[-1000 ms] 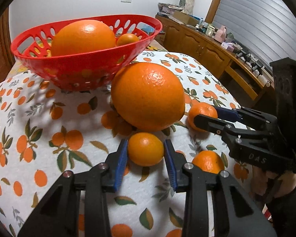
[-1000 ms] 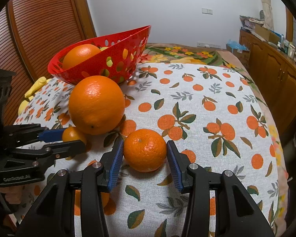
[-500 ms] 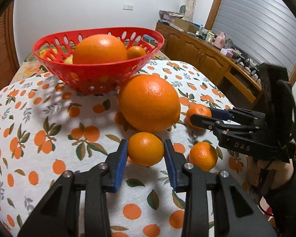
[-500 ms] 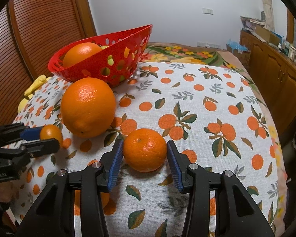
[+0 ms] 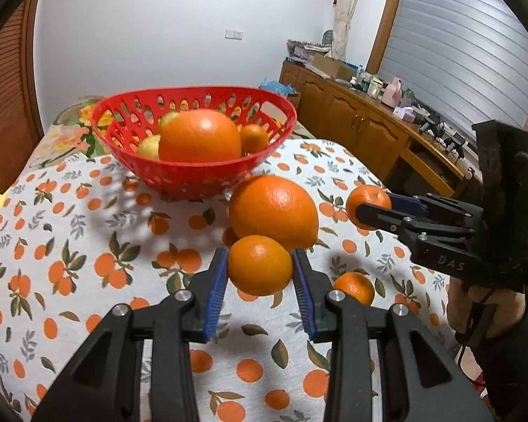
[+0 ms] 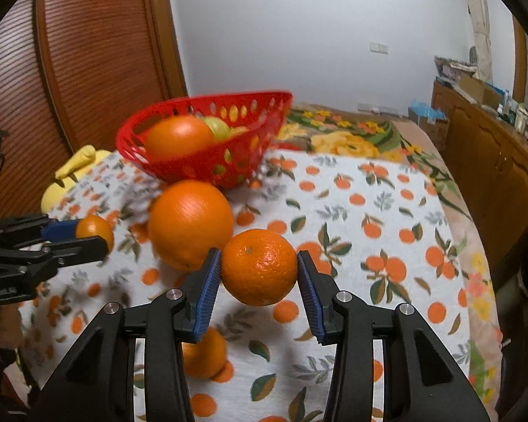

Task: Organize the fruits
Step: 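Carry both small oranges over the red basket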

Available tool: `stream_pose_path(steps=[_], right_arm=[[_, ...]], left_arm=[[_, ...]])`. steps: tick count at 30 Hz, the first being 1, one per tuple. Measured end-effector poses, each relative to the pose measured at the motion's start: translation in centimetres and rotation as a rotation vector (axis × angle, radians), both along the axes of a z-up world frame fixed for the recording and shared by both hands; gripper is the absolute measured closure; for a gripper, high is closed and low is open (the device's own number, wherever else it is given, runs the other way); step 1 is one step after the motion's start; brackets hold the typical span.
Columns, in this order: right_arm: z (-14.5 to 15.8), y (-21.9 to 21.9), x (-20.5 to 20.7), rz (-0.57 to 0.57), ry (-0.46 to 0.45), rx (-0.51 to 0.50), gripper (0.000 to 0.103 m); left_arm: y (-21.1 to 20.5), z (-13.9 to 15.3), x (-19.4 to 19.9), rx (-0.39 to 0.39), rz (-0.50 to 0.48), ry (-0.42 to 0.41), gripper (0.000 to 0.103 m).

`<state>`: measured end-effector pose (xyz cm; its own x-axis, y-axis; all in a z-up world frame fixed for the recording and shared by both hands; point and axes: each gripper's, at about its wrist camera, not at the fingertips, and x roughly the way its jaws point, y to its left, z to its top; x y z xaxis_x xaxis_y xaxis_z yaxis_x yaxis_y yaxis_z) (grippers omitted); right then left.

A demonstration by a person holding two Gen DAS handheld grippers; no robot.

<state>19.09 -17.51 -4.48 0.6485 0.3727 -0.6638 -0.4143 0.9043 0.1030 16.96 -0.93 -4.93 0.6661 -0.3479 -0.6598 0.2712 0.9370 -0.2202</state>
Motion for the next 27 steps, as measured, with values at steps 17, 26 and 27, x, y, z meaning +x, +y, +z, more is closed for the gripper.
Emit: stream_pose_path(steps=[17,26,27], right_arm=[[4.9,2.9,-2.0,0.084,-0.099,0.042,0.060],[5.4,4.2,-0.1,0.108,-0.104,0.049,0.060],[5.3,4.4,0.2,0.111,-0.105,0.046,0.060]], left_arm=[[1.9,2.8,-0.8,0.005,0.045,-0.087,0.069],[3.3,3.5,0.3,0.006,0.065,-0.108,0.069],[3.5,3.5,0.5,0.007,0.068,-0.108,0.069]])
